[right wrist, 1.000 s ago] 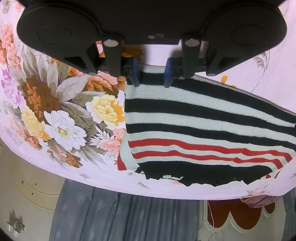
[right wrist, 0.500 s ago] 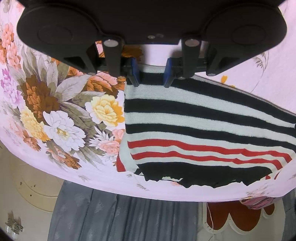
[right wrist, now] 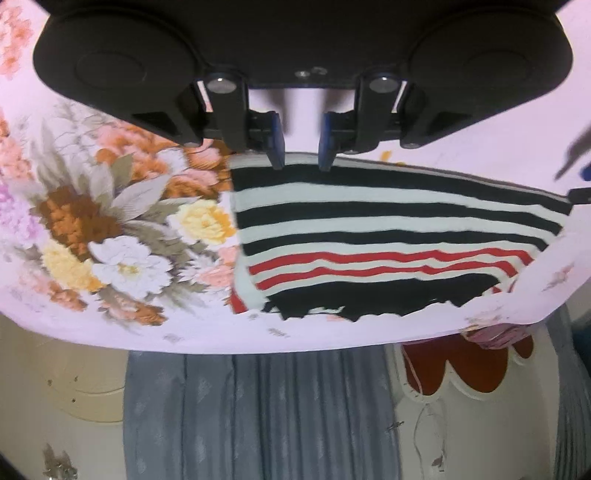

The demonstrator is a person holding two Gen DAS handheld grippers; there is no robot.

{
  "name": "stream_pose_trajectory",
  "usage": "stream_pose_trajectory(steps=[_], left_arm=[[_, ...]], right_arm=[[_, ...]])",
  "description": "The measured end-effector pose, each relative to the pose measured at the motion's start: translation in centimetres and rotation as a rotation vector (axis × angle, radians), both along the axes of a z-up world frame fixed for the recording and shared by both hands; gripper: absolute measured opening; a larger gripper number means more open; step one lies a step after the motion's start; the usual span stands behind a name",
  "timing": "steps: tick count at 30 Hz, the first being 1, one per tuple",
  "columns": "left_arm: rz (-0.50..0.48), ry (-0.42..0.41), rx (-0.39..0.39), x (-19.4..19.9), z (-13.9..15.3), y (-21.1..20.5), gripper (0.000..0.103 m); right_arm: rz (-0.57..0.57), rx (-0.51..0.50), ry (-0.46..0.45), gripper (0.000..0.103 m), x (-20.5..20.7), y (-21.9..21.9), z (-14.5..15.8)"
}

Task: Fold small clothes
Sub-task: 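Grasp one side edge of the folded sweater with both grippers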

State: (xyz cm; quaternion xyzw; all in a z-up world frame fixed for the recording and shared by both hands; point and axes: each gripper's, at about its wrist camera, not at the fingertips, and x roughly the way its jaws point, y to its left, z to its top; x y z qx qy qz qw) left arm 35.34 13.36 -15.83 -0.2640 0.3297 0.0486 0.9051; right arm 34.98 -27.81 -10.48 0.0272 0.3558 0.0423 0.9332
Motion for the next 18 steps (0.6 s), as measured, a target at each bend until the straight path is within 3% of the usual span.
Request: stream_pose_trajectory(steps=[4,12,17,18], left_arm=[[0.069,-0.016,-0.104,1.3,-1.0,0.7,0.075],[0.141,-0.072,-0.200,4.9,-2.1,1.5,0.075],[0.238,-0.124,-0.249,6.9,-2.6,1.8,0.074],[0.252,-0.128,-0.248,7.4,-2.6,1.7,0.061]], right_arm=[[0.022,0.053,0.010,0.019,0.7,0.7,0.3],[0.047,0.108,0.029,0.016,5.6,3.1,0.6],[0.088,0.126,0.042,0.012,9.9,6.1,0.3],[0.094,0.123,0.044,0.011,10.7,6.8,0.3]])
